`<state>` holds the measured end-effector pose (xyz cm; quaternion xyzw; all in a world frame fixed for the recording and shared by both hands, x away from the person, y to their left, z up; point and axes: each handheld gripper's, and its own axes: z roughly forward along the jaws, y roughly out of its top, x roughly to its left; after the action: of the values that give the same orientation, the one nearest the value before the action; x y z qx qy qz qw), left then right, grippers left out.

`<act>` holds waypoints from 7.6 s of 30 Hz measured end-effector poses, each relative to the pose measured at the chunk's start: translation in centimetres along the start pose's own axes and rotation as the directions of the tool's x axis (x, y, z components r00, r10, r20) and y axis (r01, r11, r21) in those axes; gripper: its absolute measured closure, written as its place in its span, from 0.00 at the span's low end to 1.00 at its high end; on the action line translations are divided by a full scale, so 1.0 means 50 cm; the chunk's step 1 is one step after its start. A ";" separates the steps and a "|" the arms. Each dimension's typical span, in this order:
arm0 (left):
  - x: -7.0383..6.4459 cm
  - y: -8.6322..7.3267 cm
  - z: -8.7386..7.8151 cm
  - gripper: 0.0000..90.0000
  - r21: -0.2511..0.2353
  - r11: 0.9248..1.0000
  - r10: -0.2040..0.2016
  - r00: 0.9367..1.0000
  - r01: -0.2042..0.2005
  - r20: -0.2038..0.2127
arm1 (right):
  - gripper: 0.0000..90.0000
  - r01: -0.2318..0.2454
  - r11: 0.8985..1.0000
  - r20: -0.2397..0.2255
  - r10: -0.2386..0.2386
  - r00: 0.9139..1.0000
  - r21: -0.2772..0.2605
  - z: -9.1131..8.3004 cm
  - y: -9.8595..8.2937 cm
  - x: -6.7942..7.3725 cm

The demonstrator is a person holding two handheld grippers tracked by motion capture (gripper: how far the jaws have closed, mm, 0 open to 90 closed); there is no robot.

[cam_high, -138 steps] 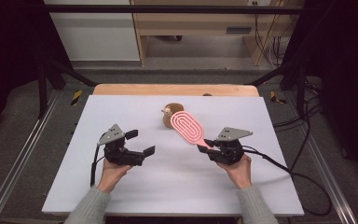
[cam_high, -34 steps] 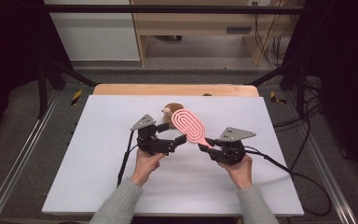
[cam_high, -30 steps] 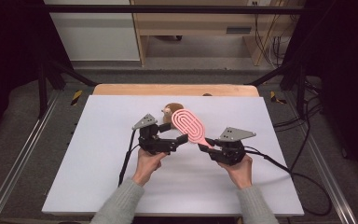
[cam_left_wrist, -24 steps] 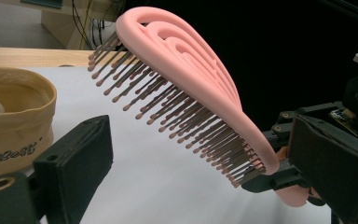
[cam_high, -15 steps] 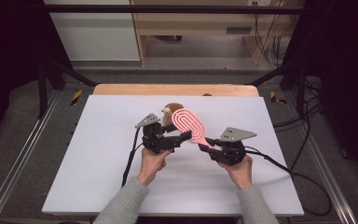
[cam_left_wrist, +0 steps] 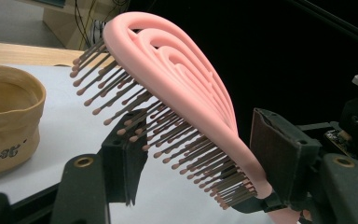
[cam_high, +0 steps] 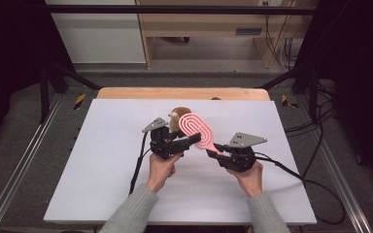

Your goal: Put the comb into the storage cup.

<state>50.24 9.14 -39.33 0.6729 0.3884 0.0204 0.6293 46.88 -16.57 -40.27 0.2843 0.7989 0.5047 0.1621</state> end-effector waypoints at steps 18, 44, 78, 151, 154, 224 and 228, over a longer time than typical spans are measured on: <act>-0.004 0.001 0.002 0.49 -0.013 0.998 -0.066 0.998 0.066 -0.006 | 0.77 0.007 1.000 0.008 -0.007 1.000 -0.012 0.002 -0.002 0.002; -0.018 -0.001 -0.001 0.62 -0.051 0.995 -0.087 0.996 0.087 0.006 | 0.78 0.010 1.000 0.011 -0.010 1.000 -0.022 0.005 -0.004 0.004; -0.043 -0.006 -0.010 0.71 -0.101 0.995 0.026 0.997 -0.019 0.069 | 0.79 0.016 0.999 -0.023 -0.017 1.000 -0.036 0.008 -0.006 0.005; 0.002 0.088 -0.103 0.71 -0.146 0.977 0.142 0.984 -0.158 -0.111 | 0.00 -0.142 0.986 0.067 0.149 0.987 -0.091 -0.051 -0.065 -0.106; 0.004 0.095 -0.104 0.71 -0.149 0.975 0.146 0.982 -0.163 -0.116 | 0.00 -0.147 0.985 0.071 0.154 0.986 -0.092 -0.056 -0.071 -0.112; 0.037 0.229 -0.085 0.71 -0.219 0.961 0.127 0.974 -0.167 -0.187 | 0.00 -0.171 0.981 0.089 0.179 0.980 -0.093 -0.093 -0.136 -0.152; 0.041 0.236 -0.080 0.71 -0.225 0.960 0.123 0.974 -0.165 -0.190 | 0.00 -0.169 0.981 0.088 0.177 0.980 -0.095 -0.094 -0.136 -0.152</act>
<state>55.48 14.68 -29.25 0.6142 0.3865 0.1715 0.6663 48.30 -26.85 -44.54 0.3693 0.7395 0.5371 0.1682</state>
